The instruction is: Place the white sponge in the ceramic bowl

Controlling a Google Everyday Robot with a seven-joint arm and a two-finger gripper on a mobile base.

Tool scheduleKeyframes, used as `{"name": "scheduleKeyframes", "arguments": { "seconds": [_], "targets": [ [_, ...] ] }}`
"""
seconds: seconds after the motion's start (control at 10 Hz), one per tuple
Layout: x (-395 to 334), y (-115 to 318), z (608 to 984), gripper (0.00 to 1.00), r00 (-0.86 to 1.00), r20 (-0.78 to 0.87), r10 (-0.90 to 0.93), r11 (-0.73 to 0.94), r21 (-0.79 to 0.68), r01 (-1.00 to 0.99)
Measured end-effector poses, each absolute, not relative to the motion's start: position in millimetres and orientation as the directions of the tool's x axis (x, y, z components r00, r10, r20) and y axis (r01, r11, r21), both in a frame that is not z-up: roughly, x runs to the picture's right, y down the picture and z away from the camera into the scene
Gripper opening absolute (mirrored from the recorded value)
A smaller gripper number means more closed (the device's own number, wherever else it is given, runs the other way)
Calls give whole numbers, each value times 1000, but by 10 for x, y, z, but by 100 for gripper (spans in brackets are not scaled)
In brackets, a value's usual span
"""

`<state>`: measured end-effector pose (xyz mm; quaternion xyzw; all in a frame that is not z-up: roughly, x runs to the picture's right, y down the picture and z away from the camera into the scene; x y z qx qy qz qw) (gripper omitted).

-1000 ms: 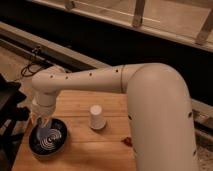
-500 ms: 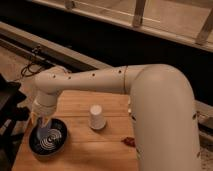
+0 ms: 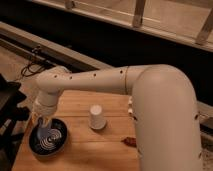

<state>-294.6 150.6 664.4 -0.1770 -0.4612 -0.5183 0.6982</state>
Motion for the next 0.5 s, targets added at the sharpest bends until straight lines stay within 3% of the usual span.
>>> {"name": "scheduleKeyframes", "arguments": {
  "seconds": [0.3, 0.5],
  "targets": [
    [-2900, 1537, 6700, 78, 61, 844, -533, 429, 208, 879],
    [-2891, 1547, 6722, 80, 63, 849, -524, 436, 204, 877]
  ]
}}
